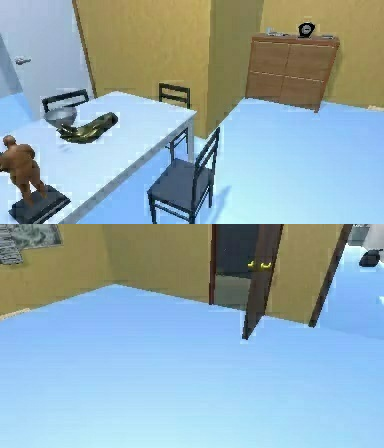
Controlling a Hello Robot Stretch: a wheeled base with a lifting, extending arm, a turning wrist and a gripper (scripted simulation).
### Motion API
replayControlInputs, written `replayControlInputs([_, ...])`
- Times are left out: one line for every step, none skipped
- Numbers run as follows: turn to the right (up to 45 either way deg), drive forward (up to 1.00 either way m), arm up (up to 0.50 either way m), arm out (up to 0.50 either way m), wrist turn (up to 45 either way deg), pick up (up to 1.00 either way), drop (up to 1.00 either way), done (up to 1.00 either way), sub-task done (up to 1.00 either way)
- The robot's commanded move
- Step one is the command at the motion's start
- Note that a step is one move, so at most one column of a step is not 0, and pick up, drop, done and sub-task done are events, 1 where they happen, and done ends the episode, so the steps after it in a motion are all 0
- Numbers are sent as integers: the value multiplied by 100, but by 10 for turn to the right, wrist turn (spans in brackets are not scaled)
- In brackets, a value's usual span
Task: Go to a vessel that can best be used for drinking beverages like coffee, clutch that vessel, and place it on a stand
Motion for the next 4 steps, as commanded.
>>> replayControlInputs([450, 0, 0, 0, 0, 0, 0, 0, 0])
replayControlInputs([450, 0, 0, 0, 0, 0, 0, 0, 0])
replayControlInputs([270, 0, 0, 0, 0, 0, 0, 0, 0])
replayControlInputs([0, 25, 0, 0, 0, 0, 0, 0, 0])
